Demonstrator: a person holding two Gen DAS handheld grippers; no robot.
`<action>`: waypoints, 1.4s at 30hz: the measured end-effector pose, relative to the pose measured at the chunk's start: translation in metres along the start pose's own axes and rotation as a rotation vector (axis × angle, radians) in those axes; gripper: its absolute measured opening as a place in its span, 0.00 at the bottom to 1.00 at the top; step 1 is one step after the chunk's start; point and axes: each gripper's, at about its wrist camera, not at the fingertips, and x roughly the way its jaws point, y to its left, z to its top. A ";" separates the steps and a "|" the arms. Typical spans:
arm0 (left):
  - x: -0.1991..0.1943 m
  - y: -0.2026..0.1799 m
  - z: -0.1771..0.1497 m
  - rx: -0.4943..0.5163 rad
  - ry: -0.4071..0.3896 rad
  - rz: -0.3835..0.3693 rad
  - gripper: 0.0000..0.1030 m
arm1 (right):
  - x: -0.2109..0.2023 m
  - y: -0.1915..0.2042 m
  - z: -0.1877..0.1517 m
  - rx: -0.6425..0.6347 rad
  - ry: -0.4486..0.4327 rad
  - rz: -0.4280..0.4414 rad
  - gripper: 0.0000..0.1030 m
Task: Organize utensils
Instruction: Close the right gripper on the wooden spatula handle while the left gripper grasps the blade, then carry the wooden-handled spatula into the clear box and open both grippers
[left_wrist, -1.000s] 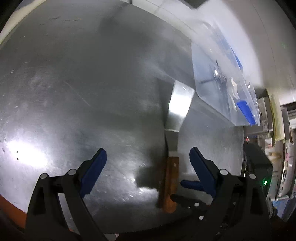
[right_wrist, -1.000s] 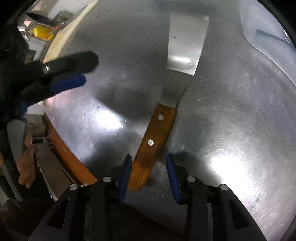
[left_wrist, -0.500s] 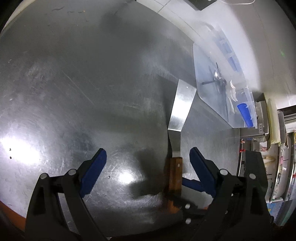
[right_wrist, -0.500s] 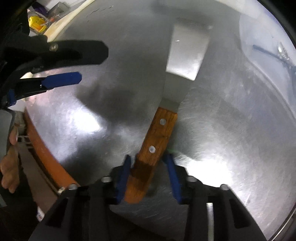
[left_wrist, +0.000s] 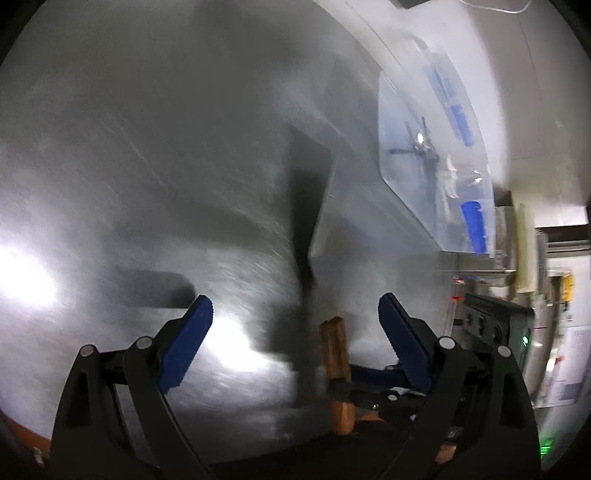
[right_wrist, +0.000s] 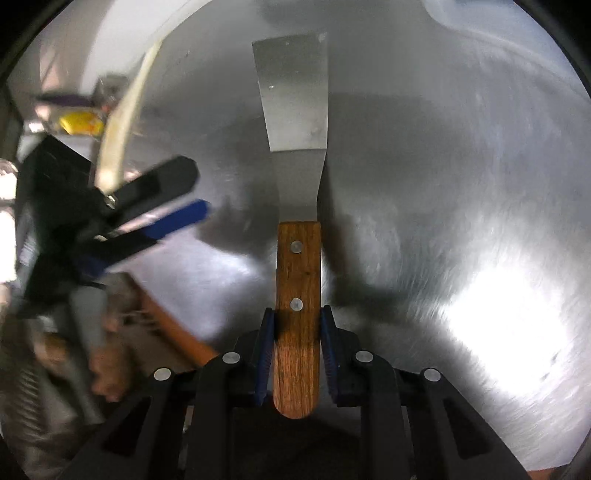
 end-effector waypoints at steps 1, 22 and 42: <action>0.005 0.000 -0.002 -0.015 0.018 -0.034 0.85 | -0.003 -0.003 -0.001 0.013 0.002 0.025 0.25; 0.003 -0.054 -0.040 -0.048 -0.063 -0.112 0.04 | -0.048 0.018 -0.022 -0.144 -0.004 0.175 0.25; 0.153 -0.367 0.188 0.397 0.054 -0.050 0.05 | -0.263 -0.108 0.152 -0.039 -0.400 -0.132 0.25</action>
